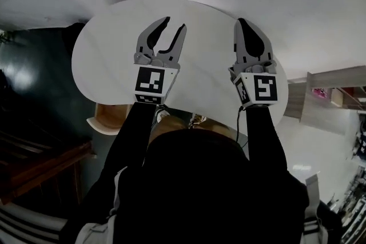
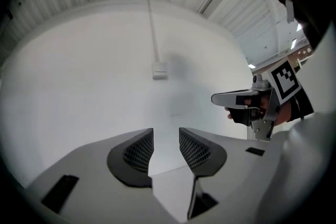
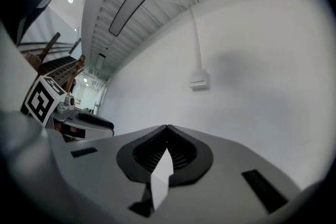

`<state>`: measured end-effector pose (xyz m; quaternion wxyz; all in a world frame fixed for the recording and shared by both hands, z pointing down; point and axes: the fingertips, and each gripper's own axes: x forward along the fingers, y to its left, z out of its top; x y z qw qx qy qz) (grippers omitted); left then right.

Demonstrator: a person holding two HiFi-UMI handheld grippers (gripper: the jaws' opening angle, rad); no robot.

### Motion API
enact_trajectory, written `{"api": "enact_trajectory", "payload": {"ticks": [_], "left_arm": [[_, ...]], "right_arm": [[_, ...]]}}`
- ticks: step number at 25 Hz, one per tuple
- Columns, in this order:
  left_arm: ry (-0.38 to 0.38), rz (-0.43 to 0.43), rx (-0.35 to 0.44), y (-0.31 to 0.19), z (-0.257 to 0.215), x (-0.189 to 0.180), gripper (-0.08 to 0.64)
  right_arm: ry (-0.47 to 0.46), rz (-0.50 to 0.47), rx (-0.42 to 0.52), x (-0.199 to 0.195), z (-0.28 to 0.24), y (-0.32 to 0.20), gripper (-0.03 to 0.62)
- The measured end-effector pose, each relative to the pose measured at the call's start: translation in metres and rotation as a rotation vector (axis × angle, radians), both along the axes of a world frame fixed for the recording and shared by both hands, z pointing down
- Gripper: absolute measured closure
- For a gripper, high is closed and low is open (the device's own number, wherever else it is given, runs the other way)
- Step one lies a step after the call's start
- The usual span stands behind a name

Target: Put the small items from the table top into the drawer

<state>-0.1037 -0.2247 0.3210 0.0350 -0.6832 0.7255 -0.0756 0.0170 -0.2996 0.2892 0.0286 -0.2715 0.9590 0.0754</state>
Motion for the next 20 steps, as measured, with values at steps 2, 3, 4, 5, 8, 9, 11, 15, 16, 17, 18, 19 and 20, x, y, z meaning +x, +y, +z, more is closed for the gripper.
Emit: {"api": "enact_trajectory", "payload": {"ticks": [2, 3, 4, 5, 8, 9, 11, 15, 16, 17, 18, 19, 20], "left_arm": [[0.019, 0.065, -0.01, -0.022, 0.003, 0.029, 0.394], [0.029, 0.093, -0.015, -0.032, 0.004, 0.043, 0.394], [0.031, 0.118, -0.018, -0.042, 0.006, 0.055, 0.394], [0.029, 0.14, -0.018, -0.05, 0.008, 0.066, 0.394], [0.028, 0.209, -0.016, -0.074, 0.013, 0.101, 0.394], [0.029, 0.234, -0.02, -0.082, 0.015, 0.114, 0.394], [0.035, 0.277, -0.03, -0.094, 0.021, 0.136, 0.394], [0.047, 0.323, -0.053, -0.105, 0.028, 0.157, 0.394], [0.05, 0.331, -0.056, -0.108, 0.03, 0.161, 0.394], [0.055, 0.337, -0.06, -0.111, 0.032, 0.165, 0.394], [0.063, 0.341, -0.065, -0.114, 0.034, 0.168, 0.394], [0.071, 0.344, -0.071, -0.117, 0.038, 0.171, 0.394], [0.079, 0.348, -0.079, -0.121, 0.042, 0.175, 0.394]], "right_arm": [[-0.002, 0.058, -0.001, 0.031, 0.0, -0.015, 0.566], [-0.006, 0.09, -0.004, 0.046, 0.001, -0.022, 0.566], [-0.008, 0.12, -0.007, 0.06, 0.001, -0.028, 0.566], [-0.006, 0.149, -0.008, 0.074, 0.003, -0.034, 0.566], [0.003, 0.227, -0.007, 0.118, 0.006, -0.048, 0.566], [0.005, 0.258, -0.008, 0.134, 0.007, -0.052, 0.566], [0.009, 0.31, -0.008, 0.161, 0.009, -0.06, 0.566], [0.017, 0.355, -0.007, 0.18, 0.01, -0.07, 0.566], [0.021, 0.358, -0.005, 0.182, 0.011, -0.072, 0.566], [0.026, 0.358, -0.004, 0.183, 0.013, -0.074, 0.566], [0.03, 0.357, -0.004, 0.183, 0.015, -0.075, 0.566], [0.033, 0.357, -0.006, 0.184, 0.017, -0.075, 0.566], [0.034, 0.359, -0.009, 0.184, 0.019, -0.076, 0.566]]}}
